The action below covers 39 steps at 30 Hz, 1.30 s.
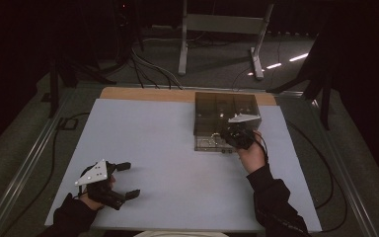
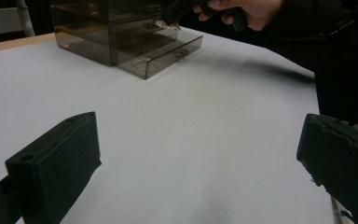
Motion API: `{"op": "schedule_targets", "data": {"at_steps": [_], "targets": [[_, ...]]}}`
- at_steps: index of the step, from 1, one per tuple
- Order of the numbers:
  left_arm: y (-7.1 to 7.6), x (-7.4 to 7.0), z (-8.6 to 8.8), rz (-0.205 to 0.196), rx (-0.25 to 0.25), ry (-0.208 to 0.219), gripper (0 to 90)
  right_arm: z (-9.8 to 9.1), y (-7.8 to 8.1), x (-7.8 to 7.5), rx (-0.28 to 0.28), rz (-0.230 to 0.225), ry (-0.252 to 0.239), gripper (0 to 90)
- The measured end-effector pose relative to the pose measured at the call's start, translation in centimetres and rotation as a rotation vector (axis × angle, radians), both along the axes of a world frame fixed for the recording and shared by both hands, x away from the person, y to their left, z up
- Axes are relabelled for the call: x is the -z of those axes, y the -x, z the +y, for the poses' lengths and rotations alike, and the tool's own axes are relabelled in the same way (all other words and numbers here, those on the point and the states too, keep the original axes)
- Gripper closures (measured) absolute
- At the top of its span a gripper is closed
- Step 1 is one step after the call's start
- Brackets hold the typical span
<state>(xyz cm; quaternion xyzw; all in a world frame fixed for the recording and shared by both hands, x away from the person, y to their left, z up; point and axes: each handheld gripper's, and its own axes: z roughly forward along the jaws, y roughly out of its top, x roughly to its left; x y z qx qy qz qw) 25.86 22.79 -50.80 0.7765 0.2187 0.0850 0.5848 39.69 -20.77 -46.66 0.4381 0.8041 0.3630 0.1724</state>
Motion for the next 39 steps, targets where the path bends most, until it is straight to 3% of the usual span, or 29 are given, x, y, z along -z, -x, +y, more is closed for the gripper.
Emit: {"op": "schedule_targets", "data": {"at_steps": [13, 28, 39], "targets": [[0.0, 0.0, 0.0, 0.0, 0.004, -0.002, 0.4, 0.8, -1.3, 1.3, 0.023, 0.027, -0.016, 87.0], [0.0, 0.0, 0.1, 0.004, 0.004, 0.006, 0.4, 2.9, -2.3, 3.0, -0.004, 0.059, -0.011, 86.2], [0.0, 0.0, 0.0, 0.005, 0.003, 0.004, 0.4, 2.4, -1.4, 1.8, -0.033, 0.032, -0.06, 55.6]]}}
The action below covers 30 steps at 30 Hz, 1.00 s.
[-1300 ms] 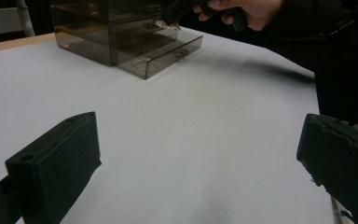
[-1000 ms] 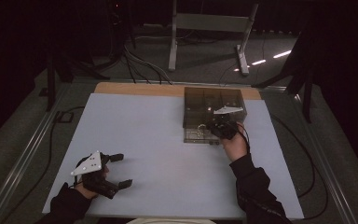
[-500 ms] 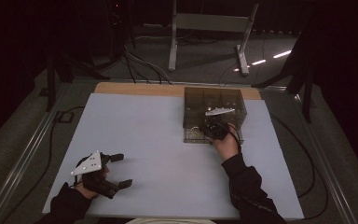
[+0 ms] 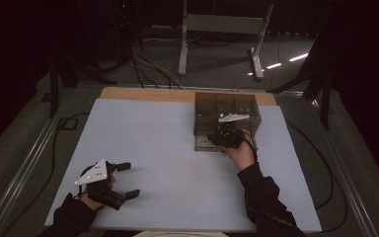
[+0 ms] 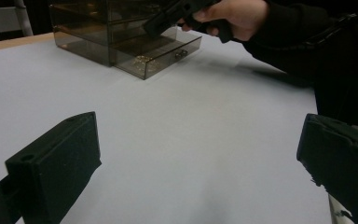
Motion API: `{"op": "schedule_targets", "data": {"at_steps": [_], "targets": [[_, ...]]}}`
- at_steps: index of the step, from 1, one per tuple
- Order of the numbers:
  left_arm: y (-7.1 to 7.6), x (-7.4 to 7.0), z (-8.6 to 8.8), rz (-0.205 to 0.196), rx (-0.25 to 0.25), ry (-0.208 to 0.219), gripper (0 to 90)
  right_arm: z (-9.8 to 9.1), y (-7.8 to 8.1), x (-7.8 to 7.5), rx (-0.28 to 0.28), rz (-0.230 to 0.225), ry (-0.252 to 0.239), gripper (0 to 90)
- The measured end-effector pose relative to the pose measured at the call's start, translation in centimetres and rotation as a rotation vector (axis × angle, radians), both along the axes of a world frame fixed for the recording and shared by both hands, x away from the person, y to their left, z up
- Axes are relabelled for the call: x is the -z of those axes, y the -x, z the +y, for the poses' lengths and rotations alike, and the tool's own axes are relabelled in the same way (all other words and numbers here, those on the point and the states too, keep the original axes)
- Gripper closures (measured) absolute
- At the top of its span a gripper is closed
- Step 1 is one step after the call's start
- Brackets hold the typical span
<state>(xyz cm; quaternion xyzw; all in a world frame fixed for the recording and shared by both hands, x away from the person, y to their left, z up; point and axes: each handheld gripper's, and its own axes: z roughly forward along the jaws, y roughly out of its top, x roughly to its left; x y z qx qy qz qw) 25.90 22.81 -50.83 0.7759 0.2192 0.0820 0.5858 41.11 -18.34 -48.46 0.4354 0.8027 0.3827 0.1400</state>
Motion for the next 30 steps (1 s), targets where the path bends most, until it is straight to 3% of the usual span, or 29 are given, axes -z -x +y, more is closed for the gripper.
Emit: {"op": "schedule_targets", "data": {"at_steps": [6, 14, 15, 16, 20, 23, 26, 30], "targets": [[0.0, 0.0, -0.1, 0.0, 0.002, -0.002, 0.4, 0.2, 1.0, -1.1, -0.038, -0.009, -0.03, 45.5], [0.2, 0.0, 0.1, -0.002, -0.006, 0.002, 0.4, 0.8, 2.0, -2.6, -0.081, -0.033, -0.078, 19.5], [0.2, 0.0, 0.1, -0.002, -0.006, 0.002, 0.4, 0.8, 2.0, -2.6, -0.081, -0.033, -0.078, 19.5], [0.2, 0.0, 0.2, -0.002, -0.007, 0.003, 0.4, 1.0, 2.3, -3.0, -0.115, -0.023, -0.094, 17.2], [0.2, 0.0, 0.1, 0.001, -0.006, 0.002, 0.4, 1.3, 2.6, -3.4, -0.134, -0.028, -0.088, 14.0], [0.3, 0.0, 0.1, -0.003, -0.005, -0.002, 0.4, 1.6, 2.9, -3.6, -0.17, -0.031, -0.076, 2.0], [0.3, 0.0, 0.1, 0.003, -0.007, 0.001, 0.4, 1.9, 3.3, -3.7, -0.197, -0.04, -0.056, 1.2], [0.2, 0.0, 0.1, -0.003, -0.004, -0.004, 0.4, 1.8, 3.8, -3.9, -0.201, -0.059, -0.079, 1.2]]}}
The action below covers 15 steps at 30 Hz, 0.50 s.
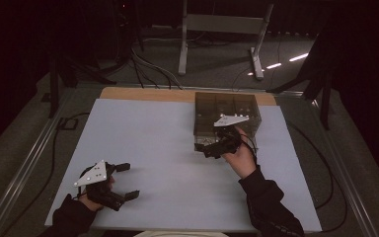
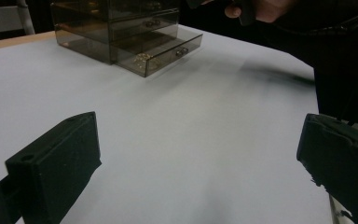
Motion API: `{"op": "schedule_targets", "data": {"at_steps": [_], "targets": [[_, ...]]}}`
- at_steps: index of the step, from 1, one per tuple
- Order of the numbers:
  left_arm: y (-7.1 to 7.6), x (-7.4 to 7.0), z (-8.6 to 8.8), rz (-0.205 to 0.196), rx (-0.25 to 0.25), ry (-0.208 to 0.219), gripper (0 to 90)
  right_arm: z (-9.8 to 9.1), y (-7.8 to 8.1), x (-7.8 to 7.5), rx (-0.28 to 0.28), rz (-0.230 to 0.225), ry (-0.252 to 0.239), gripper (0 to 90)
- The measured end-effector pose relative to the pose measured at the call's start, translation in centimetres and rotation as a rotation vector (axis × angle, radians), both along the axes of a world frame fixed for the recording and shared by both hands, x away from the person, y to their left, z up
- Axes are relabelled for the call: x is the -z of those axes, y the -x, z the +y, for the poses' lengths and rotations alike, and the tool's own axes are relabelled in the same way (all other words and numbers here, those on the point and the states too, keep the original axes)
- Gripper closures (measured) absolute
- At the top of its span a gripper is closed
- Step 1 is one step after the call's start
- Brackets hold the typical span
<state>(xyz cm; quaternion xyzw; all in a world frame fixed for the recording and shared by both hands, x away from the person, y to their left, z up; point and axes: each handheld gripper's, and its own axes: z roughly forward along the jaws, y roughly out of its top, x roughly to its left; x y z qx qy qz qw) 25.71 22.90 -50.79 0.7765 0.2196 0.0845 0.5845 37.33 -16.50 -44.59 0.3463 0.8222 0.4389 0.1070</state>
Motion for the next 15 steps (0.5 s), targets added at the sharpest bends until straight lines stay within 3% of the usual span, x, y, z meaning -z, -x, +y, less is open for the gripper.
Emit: {"op": "schedule_targets", "data": {"at_steps": [8, 15], "targets": [[0.0, 0.0, -0.1, -0.001, 0.003, -0.003, 0.4, -0.9, 1.1, -0.5, -0.013, -0.012, -0.042, 1.2], [0.0, 0.1, -0.3, 0.003, 0.007, -0.008, 0.4, -1.7, 2.4, 0.0, -0.007, -0.026, -0.03, 1.2]]}}
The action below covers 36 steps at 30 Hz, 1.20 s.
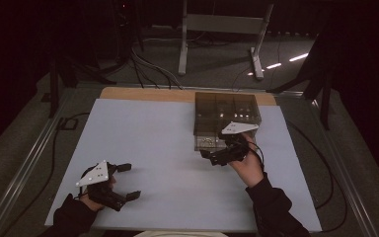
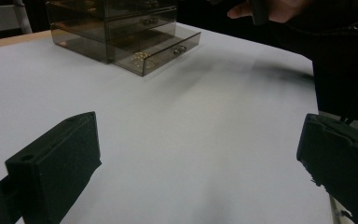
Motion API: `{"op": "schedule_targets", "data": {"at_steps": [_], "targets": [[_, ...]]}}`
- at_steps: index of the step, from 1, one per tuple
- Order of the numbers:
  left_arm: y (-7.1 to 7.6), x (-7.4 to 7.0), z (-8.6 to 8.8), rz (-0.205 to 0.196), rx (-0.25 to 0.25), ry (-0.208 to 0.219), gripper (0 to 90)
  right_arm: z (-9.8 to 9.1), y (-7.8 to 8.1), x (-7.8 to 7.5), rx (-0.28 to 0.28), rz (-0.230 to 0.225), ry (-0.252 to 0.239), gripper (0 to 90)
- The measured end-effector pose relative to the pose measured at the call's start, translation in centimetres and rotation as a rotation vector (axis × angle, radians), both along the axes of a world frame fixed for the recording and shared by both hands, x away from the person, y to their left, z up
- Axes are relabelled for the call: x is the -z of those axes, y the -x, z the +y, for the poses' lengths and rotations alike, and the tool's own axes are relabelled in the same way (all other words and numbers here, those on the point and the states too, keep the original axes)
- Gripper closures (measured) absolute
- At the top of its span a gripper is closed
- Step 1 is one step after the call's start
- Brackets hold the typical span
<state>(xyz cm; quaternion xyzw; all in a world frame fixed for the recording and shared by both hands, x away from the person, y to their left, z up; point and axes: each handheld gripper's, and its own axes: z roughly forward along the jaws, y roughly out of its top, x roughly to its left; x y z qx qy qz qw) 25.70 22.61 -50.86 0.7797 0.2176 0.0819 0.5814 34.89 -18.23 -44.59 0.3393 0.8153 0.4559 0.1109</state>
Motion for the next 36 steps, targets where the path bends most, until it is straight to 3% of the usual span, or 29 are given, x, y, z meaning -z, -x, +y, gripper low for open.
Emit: {"op": "schedule_targets", "data": {"at_steps": [24, 36], "targets": [[0.1, -0.1, 0.1, -0.004, 0.0, 0.001, 0.4, -4.3, 4.3, 4.3, 0.012, -0.027, -0.009, 1.2], [0.1, -0.1, 0.1, -0.003, 0.0, 0.007, 0.4, -6.8, 6.2, 5.9, 0.057, 0.004, -0.001, 1.1]]}}
